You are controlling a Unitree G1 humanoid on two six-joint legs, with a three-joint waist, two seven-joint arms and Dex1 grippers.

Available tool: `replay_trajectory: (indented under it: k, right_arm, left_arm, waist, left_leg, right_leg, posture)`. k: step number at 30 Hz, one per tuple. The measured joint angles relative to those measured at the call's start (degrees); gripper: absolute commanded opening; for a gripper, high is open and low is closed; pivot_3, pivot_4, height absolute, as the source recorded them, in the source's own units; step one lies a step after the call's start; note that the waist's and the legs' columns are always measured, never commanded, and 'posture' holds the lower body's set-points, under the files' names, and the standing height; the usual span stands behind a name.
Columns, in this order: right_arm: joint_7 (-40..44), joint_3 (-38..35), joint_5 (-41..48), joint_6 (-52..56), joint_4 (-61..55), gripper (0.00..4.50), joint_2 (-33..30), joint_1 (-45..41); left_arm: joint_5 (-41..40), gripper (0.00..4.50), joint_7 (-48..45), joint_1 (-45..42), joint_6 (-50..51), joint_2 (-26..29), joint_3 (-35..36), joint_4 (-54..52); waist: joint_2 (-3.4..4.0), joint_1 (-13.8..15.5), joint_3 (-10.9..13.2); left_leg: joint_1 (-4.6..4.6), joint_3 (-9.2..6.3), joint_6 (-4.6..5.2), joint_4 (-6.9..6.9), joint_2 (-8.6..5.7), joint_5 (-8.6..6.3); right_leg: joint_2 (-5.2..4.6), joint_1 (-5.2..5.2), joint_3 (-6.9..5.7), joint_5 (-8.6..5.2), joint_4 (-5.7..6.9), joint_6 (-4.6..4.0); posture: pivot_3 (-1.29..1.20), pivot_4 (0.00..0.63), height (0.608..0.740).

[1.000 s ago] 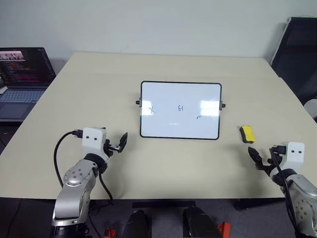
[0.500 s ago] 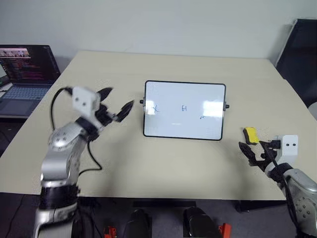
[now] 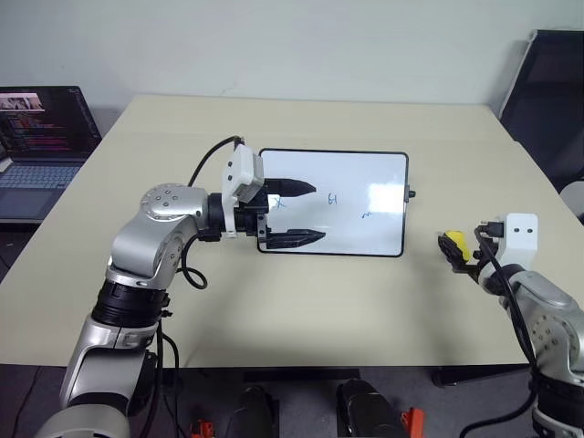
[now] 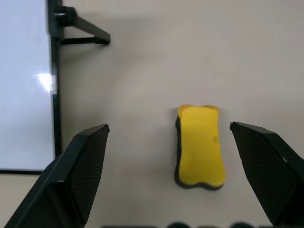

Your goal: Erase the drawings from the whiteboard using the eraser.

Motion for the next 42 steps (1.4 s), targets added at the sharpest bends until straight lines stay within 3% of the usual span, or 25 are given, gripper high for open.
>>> replay_trajectory:
  k: [13,23,34,42]
  right_arm:
    - [1.6,2.2,-6.1,-5.4,11.9,4.47,-0.3,-3.2]
    - [2.4,3.0,-8.3,-7.3,16.1,1.15,0.0,-4.6]
    - [3.0,4.1,-9.4,-7.5,16.2,1.13,0.3,-5.2]
    - [7.8,4.4,-6.8,-3.0,-1.2,1.13,-2.8,2.0]
  left_arm:
    - [1.2,4.5,-0.9,-0.7,-1.3,-2.1,-0.7,1.1]
    - [1.3,4.5,0.3,0.5,-1.3,-1.7,0.2,1.0]
    - [1.2,4.5,2.1,3.9,-1.1,-0.3,0.8,-0.5]
    - [0.1,4.5,5.2,12.5,2.9,4.2,5.2,-6.5]
  waist:
    - [0.04,0.0,0.0]
    - [0.04,0.0,0.0]
    - [0.04,0.0,0.0]
    - [0.11,0.0,0.1]
  left_leg:
    - [-0.01,0.0,0.01,-0.06,0.0,0.0]
    - [0.0,-0.01,0.01,-0.05,0.0,0.0]
    - [0.01,-0.01,0.01,-0.04,0.01,0.0]
    - [0.0,-0.01,0.01,-0.08,0.01,0.0]
  right_leg:
    - [0.0,-0.01,0.0,0.09,0.02,0.28]
    - [0.01,-0.01,0.0,0.1,0.04,0.3]
    - [0.01,-0.01,0.01,0.11,0.08,0.3]
    - [0.0,-0.05,0.01,-0.04,0.1,0.15]
  posture:
    - [0.0,0.15,0.74]
    - [0.0,0.15,0.74]
    - [0.0,0.15,0.74]
    - [0.0,0.15,0.74]
